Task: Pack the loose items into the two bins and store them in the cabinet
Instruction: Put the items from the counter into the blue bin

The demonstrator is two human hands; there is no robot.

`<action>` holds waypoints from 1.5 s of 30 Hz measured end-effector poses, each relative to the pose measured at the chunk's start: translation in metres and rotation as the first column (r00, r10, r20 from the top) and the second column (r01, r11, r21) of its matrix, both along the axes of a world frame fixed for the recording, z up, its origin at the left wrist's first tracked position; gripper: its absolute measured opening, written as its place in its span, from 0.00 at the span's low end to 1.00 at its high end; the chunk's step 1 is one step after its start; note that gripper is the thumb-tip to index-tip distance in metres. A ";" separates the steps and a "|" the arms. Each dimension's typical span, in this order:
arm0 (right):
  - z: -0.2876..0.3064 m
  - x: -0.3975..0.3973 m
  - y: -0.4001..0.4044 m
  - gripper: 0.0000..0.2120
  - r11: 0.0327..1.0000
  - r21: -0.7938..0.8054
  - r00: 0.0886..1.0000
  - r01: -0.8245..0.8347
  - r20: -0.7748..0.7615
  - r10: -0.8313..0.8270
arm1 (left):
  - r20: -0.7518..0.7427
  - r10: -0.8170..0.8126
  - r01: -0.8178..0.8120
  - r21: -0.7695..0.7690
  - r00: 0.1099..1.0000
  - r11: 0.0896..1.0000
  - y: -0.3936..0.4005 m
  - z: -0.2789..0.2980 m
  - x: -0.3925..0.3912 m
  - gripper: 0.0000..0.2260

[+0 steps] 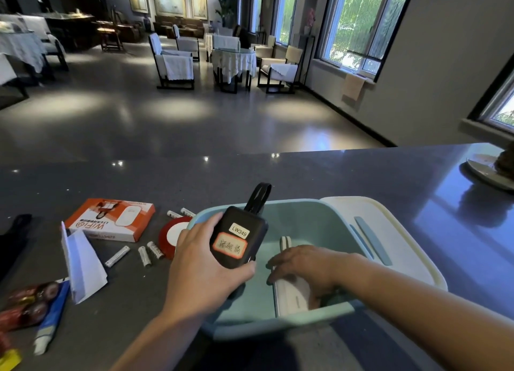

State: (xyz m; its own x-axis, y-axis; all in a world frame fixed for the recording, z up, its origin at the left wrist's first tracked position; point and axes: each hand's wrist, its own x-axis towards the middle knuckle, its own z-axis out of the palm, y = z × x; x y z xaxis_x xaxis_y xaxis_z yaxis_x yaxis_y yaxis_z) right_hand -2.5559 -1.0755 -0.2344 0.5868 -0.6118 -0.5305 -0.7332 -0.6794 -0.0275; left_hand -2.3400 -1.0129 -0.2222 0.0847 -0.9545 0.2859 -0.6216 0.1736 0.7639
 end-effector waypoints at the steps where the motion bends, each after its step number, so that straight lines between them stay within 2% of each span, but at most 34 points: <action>1: -0.001 -0.001 -0.002 0.41 1.000 0.010 1.000 -0.004 -0.008 0.004 | -0.008 0.003 -0.003 0.002 1.000 1.000 0.000 0.000 0.000 0.36; 6: -0.010 -0.003 -0.009 0.42 0.999 -0.042 0.993 -0.004 -0.118 -0.001 | -0.009 -0.003 0.003 0.007 1.000 1.000 0.000 0.001 0.000 0.36; 8: -0.020 0.002 -0.006 0.44 0.995 -0.087 0.986 0.055 -0.149 -0.068 | -0.009 -0.007 0.007 0.018 1.000 1.000 0.000 0.001 0.000 0.36; 10: -0.027 0.011 -0.002 0.45 0.980 -0.076 0.974 0.183 -0.120 -0.191 | -0.009 -0.007 0.007 0.016 1.000 1.000 0.000 0.001 0.000 0.35; 13: -0.028 0.022 0.000 0.44 0.958 -0.061 0.956 0.281 -0.067 -0.285 | -0.020 -0.009 0.009 0.024 1.000 1.000 0.001 0.001 0.000 0.36; 16: -0.027 0.020 -0.001 0.43 0.909 0.098 0.903 0.404 0.113 -0.414 | -0.024 -0.006 0.007 0.027 1.000 1.000 0.001 0.001 0.000 0.37; 18: -0.028 0.019 0.000 0.42 0.902 0.164 0.893 0.399 0.154 -0.423 | -0.028 -0.008 0.008 0.017 1.000 1.000 0.001 0.002 -0.001 0.37; 23: -0.034 0.040 0.004 0.38 0.921 0.070 0.895 0.384 0.218 -0.389 | -0.009 -0.015 0.015 0.010 1.000 1.000 0.001 0.001 0.000 0.37; 30: -0.032 0.051 0.006 0.38 0.840 0.023 0.816 0.543 0.222 -0.534 | -0.007 0.002 -0.002 -0.012 1.000 1.000 0.002 0.001 -0.001 0.36; 33: -0.018 0.044 0.009 0.32 0.836 -0.024 0.802 0.548 0.297 -0.518 | -0.015 -0.012 0.011 -0.014 1.000 1.000 0.003 0.001 -0.001 0.35; 35: -0.003 0.035 0.010 0.29 0.805 -0.007 0.701 0.594 0.496 -0.513 | -0.057 -0.028 0.026 -0.027 0.998 0.999 0.004 0.002 0.000 0.35; 37: 0.015 0.025 0.014 0.29 0.772 0.054 0.502 0.633 0.730 -0.463 | -0.089 -0.060 0.056 -0.048 0.994 0.997 0.004 0.004 0.003 0.35; 39: 0.034 0.018 0.022 0.36 0.768 0.057 0.294 0.638 0.904 -0.311 | -0.082 -0.107 0.103 -0.051 0.991 0.993 0.002 0.009 0.008 0.35; 40: 0.044 0.016 0.027 0.40 0.774 0.020 0.232 0.632 0.949 -0.214 | -0.067 -0.125 0.122 -0.046 0.990 0.991 0.000 0.011 0.010 0.36; 41: 0.051 0.015 0.031 0.43 0.787 -0.051 0.230 0.614 0.966 -0.117 | -0.043 -0.134 0.132 -0.039 0.990 0.990 -0.003 0.012 0.012 0.37; 42: 0.058 0.017 0.035 0.44 0.800 -0.154 0.294 0.579 0.955 -0.029 | -0.014 -0.141 0.140 -0.031 0.990 0.990 -0.005 0.013 0.014 0.38; 43: 0.062 0.020 0.038 0.45 0.806 -0.283 0.421 0.519 0.906 0.047 | 0.013 -0.149 0.150 -0.022 0.989 0.988 -0.007 0.013 0.015 0.38; 45: 0.061 0.028 0.039 0.45 0.779 -0.532 0.713 0.331 0.682 0.163 | 0.065 -0.184 0.185 -0.019 0.981 0.983 -0.008 0.014 0.014 0.37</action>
